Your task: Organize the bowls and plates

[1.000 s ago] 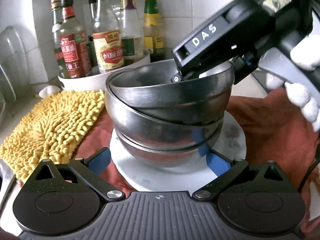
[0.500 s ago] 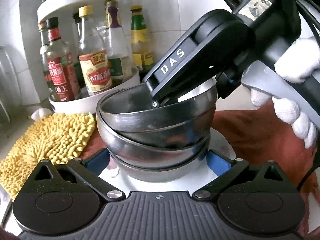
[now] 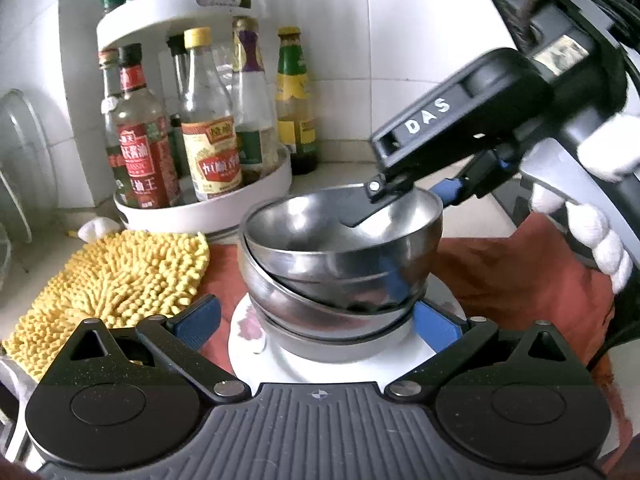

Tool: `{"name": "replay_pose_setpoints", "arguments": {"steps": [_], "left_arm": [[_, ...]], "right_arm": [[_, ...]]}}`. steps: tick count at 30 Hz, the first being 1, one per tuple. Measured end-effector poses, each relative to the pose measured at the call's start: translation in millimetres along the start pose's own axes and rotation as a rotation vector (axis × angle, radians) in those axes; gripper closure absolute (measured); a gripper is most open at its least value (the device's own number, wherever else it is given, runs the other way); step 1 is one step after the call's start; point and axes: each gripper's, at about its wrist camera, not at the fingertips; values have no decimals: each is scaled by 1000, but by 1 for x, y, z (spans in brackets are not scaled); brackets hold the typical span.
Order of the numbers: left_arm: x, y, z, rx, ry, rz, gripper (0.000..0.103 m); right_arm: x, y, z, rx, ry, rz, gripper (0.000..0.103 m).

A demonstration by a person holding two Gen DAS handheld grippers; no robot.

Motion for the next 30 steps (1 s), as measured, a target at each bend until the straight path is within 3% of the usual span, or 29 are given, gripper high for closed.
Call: {"name": "replay_pose_setpoints", "arguments": {"steps": [11, 23, 30], "left_arm": [[-5, 28, 0, 27, 0, 9, 0], [-21, 41, -5, -8, 63, 6, 0], [-25, 47, -6, -36, 97, -4, 0]], "right_arm": [[-12, 48, 21, 87, -2, 32, 47], [-28, 99, 58, 170, -29, 92, 47], [-41, 114, 81, 166, -42, 140, 47]]}}
Point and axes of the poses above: each gripper's, at about its wrist camera, not at the fingertips, and y roughly against the way its jaws point, x to its right, z to its underside, and after that the axes turned 6 degrees about x, right-handed
